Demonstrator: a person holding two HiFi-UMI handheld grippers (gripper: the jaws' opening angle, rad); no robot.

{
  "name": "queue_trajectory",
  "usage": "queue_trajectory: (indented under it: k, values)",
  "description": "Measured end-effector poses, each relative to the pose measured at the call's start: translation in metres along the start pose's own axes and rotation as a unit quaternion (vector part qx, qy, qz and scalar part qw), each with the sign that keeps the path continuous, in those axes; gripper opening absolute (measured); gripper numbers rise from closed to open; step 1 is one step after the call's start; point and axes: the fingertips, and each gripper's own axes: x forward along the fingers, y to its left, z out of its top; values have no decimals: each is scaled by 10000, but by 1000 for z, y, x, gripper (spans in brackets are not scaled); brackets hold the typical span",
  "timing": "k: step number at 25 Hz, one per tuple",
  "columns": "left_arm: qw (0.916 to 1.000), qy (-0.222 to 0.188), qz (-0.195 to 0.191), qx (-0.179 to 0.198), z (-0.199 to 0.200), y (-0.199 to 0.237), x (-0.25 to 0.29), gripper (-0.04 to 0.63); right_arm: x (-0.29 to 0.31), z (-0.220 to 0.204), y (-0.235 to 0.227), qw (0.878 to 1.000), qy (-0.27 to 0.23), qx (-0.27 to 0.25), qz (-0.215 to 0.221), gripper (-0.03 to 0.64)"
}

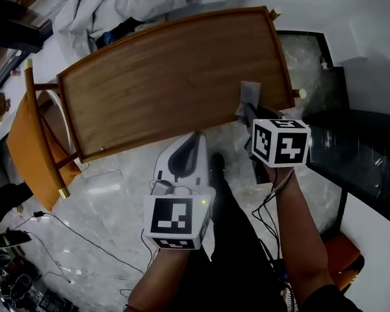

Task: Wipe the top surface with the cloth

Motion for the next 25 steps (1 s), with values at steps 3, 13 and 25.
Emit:
queue_trajectory:
  k: [3,13,25]
  values:
    - [10000,49,-68,18,-2,-20,16,11,-11,8,-35,9997,-105,-7,-221,37]
    - [9998,112,-89,106,-11,-59,44,11,-33,14,-107,9963,-283,-274,-769,37]
    - [9996,18,273,-116,-16,-24,-7,11,-88,44,-3,9829,-1480,-871,666,37]
